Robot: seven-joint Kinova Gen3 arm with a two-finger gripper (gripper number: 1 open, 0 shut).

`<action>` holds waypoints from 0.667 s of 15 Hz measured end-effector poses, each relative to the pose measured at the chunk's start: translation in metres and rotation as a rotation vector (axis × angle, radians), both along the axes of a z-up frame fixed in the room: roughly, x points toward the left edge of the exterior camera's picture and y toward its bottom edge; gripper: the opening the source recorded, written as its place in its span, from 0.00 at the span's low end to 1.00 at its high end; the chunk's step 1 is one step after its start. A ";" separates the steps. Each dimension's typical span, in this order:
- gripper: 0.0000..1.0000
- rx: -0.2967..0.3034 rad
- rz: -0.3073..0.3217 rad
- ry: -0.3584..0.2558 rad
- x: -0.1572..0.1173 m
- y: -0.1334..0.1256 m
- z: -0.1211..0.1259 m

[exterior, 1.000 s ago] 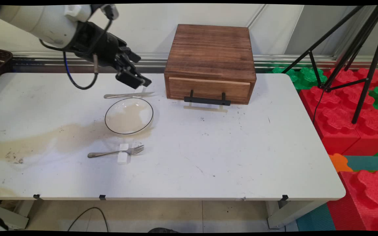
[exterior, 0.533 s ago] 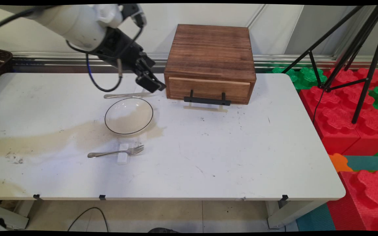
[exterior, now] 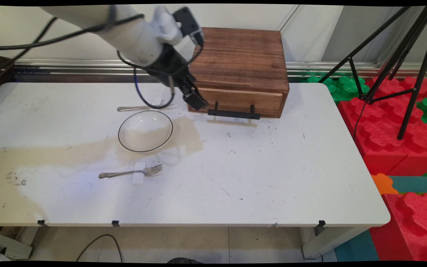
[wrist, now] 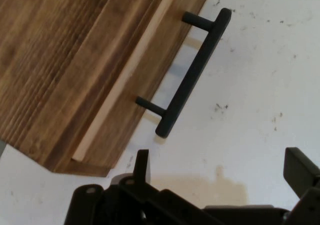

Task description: Open the drawer

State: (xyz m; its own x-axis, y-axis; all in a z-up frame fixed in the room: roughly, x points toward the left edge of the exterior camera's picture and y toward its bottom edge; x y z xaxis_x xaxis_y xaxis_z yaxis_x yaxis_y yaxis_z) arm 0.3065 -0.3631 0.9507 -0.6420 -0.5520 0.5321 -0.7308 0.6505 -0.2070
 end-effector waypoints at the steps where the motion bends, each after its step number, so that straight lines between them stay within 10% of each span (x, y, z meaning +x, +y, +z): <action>1: 1.00 0.004 0.003 -0.002 -0.005 -0.006 -0.004; 10: 1.00 0.019 0.018 -0.019 -0.037 -0.047 -0.038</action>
